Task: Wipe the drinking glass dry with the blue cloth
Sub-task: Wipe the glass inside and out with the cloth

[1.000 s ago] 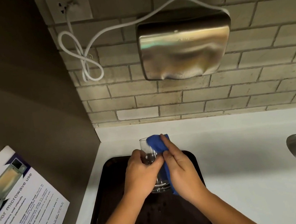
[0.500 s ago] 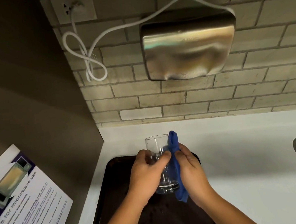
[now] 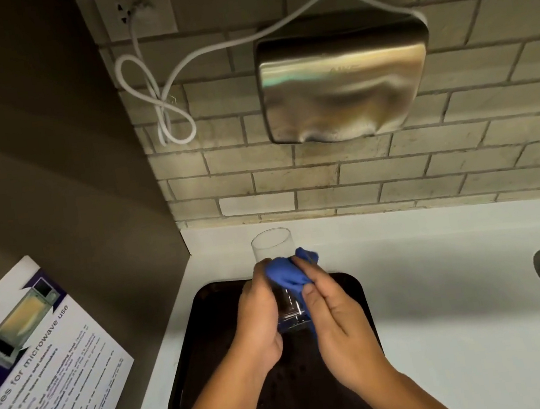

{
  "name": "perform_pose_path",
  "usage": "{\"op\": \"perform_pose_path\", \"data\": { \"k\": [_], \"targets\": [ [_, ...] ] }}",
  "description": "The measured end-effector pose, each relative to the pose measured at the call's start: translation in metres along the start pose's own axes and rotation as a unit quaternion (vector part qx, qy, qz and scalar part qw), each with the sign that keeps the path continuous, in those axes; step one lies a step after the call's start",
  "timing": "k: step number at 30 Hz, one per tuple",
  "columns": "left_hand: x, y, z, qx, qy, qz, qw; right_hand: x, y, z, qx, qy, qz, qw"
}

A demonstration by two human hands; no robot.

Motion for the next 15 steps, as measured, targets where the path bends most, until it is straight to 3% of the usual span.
{"op": "perform_pose_path", "data": {
  "k": [5,9,11,15],
  "targets": [
    [-0.003,0.005,-0.004,0.037,0.05,-0.025,0.998,0.008,-0.003,0.01,-0.044,-0.121,0.038,0.991],
    [-0.003,0.001,-0.004,0.035,0.046,-0.031,0.998,-0.003,0.012,-0.017,0.018,-0.011,0.001,1.0],
    [-0.005,0.002,-0.004,0.053,0.046,-0.041,0.997,0.001,0.011,-0.011,0.036,-0.016,0.004,0.999],
    [-0.009,0.007,-0.005,0.068,0.043,-0.049,0.996,0.008,-0.006,0.009,-0.058,-0.103,0.022,0.993]
  ]
}}
Point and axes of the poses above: each hand's wrist, its own y-axis away from the middle knuckle, its own x-axis out of the back of the hand, z = x × y, the point moved 8 cm from there along -y, towards the middle knuckle, and after that the axes turned 5 degrees about x, right-handed, at the moved point
